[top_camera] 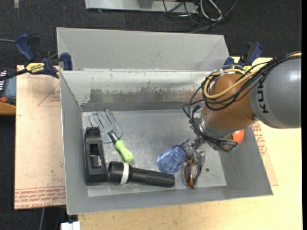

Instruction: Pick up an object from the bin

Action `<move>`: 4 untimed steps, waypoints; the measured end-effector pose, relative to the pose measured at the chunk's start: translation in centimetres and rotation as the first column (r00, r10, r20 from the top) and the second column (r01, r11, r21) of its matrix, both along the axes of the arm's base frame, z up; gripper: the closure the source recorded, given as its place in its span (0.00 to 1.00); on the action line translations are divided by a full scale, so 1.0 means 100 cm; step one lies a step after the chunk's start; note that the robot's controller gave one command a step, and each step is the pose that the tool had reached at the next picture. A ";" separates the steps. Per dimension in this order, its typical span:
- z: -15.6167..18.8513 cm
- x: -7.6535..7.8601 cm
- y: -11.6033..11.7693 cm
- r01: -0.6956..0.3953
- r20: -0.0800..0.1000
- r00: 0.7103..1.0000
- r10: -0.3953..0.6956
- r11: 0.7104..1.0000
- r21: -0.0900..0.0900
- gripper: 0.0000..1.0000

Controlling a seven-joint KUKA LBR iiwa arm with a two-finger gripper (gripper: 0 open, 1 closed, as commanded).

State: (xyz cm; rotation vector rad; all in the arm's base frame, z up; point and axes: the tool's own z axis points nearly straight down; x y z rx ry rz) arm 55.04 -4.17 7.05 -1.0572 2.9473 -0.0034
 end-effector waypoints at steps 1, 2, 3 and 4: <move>0.000 0.000 0.000 0.000 0.000 1.000 0.000 1.000 0.000 1.00; 0.012 0.000 0.001 0.001 0.000 1.000 -0.001 1.000 0.001 1.00; 0.037 -0.001 0.001 0.004 -0.002 1.000 -0.004 1.000 0.002 1.00; 0.061 -0.001 0.002 0.005 -0.002 1.000 -0.005 1.000 0.003 1.00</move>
Offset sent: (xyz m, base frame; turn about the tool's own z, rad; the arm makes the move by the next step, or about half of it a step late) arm 0.0000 0.0000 0.0210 0.0001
